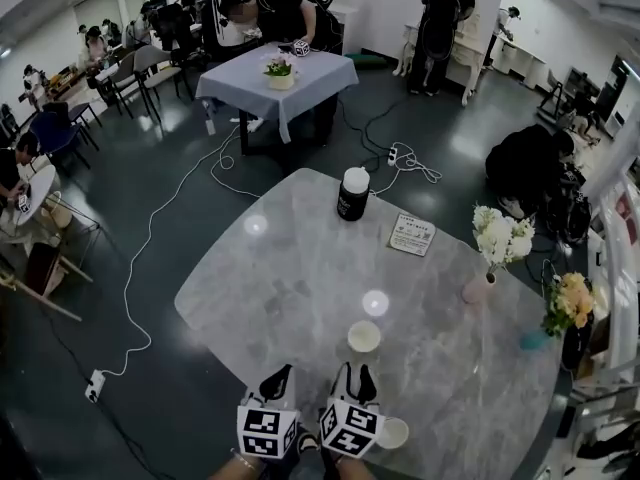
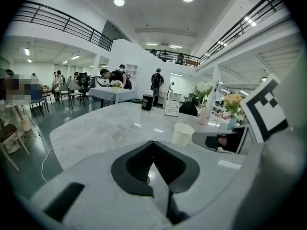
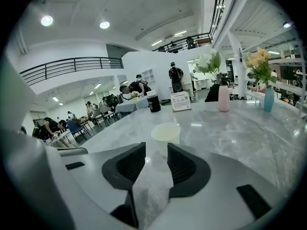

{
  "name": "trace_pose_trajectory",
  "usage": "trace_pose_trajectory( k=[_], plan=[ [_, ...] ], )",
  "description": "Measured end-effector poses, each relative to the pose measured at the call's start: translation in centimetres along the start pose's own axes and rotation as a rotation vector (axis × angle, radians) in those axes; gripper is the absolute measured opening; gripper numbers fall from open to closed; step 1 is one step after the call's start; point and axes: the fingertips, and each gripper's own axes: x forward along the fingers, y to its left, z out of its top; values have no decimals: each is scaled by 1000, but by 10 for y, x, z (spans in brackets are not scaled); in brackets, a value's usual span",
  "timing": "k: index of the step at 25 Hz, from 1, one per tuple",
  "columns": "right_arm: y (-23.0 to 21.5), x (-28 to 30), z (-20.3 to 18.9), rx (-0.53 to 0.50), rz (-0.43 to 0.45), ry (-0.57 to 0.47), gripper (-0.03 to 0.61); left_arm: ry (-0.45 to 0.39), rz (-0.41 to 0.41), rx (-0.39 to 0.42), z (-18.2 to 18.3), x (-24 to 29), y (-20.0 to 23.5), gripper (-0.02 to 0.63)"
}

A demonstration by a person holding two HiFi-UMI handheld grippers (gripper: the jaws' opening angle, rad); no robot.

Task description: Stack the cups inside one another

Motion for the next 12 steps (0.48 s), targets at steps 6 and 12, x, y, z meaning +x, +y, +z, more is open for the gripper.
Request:
trace_pose_trajectory(
  k=[6,12],
  plan=[
    [-6,25,-9,-24,-54,25,156,10,0,-10,-1,18,13,-3],
    [-12,40,-13,-38,-88,46,204,27,5,-35,-5,26,19,-3]
  ],
)
